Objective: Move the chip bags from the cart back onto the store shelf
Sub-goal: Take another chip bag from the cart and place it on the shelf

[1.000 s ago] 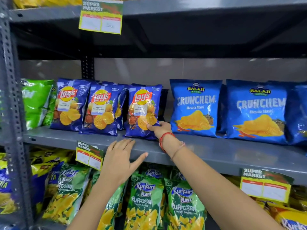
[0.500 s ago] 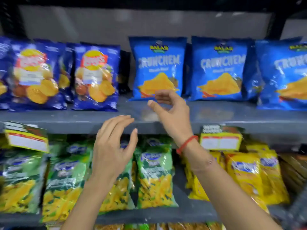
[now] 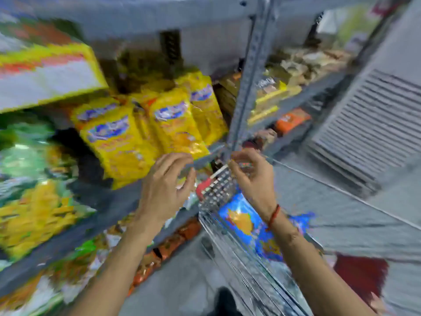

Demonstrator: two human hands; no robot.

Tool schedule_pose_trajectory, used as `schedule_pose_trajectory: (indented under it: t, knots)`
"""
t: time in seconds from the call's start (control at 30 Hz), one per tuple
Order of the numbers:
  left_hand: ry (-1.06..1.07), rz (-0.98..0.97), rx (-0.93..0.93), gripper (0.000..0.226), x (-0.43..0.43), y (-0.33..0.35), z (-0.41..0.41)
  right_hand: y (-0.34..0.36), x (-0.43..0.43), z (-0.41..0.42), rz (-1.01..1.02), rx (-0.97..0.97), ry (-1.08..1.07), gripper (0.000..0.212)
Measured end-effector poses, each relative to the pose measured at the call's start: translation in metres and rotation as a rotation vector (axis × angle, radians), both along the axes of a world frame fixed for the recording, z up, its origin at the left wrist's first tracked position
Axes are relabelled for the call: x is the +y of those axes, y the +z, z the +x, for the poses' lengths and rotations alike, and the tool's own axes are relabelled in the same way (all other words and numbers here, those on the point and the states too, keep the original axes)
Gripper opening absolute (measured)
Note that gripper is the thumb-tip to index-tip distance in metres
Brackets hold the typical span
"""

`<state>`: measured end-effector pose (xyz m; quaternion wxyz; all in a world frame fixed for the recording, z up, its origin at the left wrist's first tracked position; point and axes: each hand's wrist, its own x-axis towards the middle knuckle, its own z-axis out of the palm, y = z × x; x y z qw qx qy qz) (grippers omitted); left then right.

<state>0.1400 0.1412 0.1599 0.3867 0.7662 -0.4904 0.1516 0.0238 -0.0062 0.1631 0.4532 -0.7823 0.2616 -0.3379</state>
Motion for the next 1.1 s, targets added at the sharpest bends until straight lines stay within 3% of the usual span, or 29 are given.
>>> schedule_pose_trajectory:
  t: [0.13,0.23,0.4,0.53,0.7,0.93,1.1]
  knots:
    - [-0.12,0.2,0.2,0.026,-0.063,-0.075,-0.018,-0.09,-0.05,-0.049,0.143,0.227,-0.189,0.029]
    - [-0.213,0.383,0.353,0.033,-0.102,-0.126,-0.033,-0.158,-0.08,-0.084,0.284,0.378,-0.285,0.031]
    - [-0.265,0.701,0.55,0.053,-0.167,-0.203,-0.041,-0.266,-0.107,-0.115,0.678,0.648,-0.331,0.047]
    - [-0.11,0.948,0.732,0.087,-0.206,-0.257,-0.027,-0.308,-0.112,-0.102,0.997,0.656,-0.335,0.075]
    - [-0.003,1.153,0.846,0.116,-0.235,-0.312,-0.005,-0.364,-0.123,-0.08,1.21,0.56,-0.365,0.086]
    - [0.001,1.05,1.071,0.094,-0.244,-0.348,-0.003,-0.398,-0.13,-0.066,1.379,0.337,-0.398,0.073]
    - [0.048,1.081,1.11,0.074,-0.24,-0.339,0.001,-0.394,-0.125,-0.073,1.311,0.314,-0.402,0.064]
